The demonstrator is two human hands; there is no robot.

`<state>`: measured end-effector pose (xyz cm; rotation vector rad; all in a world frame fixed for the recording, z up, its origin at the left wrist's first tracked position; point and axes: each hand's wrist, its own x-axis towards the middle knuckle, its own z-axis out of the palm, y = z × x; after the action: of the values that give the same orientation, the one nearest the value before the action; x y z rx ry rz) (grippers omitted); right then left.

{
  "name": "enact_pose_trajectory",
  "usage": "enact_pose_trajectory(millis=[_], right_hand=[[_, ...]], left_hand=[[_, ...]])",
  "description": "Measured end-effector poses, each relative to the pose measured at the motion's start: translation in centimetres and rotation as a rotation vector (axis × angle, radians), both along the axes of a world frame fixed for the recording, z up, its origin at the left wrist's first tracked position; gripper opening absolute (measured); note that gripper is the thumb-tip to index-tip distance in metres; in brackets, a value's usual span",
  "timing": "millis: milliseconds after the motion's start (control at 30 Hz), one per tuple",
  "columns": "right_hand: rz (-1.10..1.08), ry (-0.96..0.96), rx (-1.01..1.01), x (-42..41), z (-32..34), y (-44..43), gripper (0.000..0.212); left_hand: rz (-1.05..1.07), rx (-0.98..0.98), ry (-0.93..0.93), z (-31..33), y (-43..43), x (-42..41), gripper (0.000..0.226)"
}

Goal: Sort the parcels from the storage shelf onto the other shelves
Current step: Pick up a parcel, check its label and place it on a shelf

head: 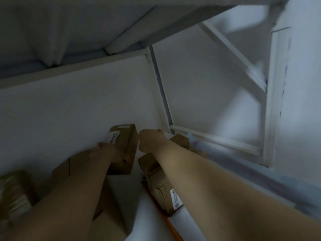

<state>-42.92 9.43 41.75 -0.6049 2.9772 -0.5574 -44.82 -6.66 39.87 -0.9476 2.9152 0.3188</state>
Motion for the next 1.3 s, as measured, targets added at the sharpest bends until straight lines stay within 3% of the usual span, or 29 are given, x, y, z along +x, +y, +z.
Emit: enact_pose_trajectory(millis=[67,267,400,500,567,633,800,867,967,1100,1300], right_hand=[[0.029,-0.035,-0.012,1.1,0.2,0.7,0.033],[0.073,-0.128,-0.089,7.5,2.8,5.1,0.043],[-0.050,-0.223,-0.483,11.6,3.5,9.7,0.045],[-0.128,-0.363,-0.915,14.2,3.0,13.3,0.058],[-0.166,-0.411,-1.126,15.4,2.0,15.4,0.078],[-0.215,-0.415,-1.230,15.9,0.7,16.9,0.101],[-0.162,-0.344,-1.447,17.4,-1.2,20.8,0.128],[-0.110,-0.321,-1.434,18.3,-1.6,22.6,0.134],[-0.108,-0.283,-1.345,19.3,-2.1,24.4,0.125],[-0.140,-0.285,-1.298,19.9,-2.8,24.8,0.088],[-0.191,-0.267,-1.285,20.7,-3.3,23.4,0.066]], left_hand=[[0.001,0.039,0.060,1.1,1.0,2.5,0.141],[-0.093,0.186,0.303,3.8,4.9,8.9,0.146],[-0.172,0.233,0.381,4.9,8.3,12.8,0.145],[-0.253,0.251,0.384,5.0,11.5,15.4,0.148],[-0.330,0.297,0.397,4.2,13.6,17.1,0.145],[-0.365,0.336,0.390,3.1,15.6,18.8,0.138],[-0.407,0.444,0.312,0.9,19.6,21.9,0.130],[-0.425,0.488,0.257,-0.1,20.4,22.9,0.132],[-0.487,0.562,0.183,-0.9,21.4,24.3,0.114],[-0.617,0.670,0.122,-1.9,22.0,25.5,0.076],[-0.639,0.680,0.130,-2.3,20.3,25.9,0.072]])
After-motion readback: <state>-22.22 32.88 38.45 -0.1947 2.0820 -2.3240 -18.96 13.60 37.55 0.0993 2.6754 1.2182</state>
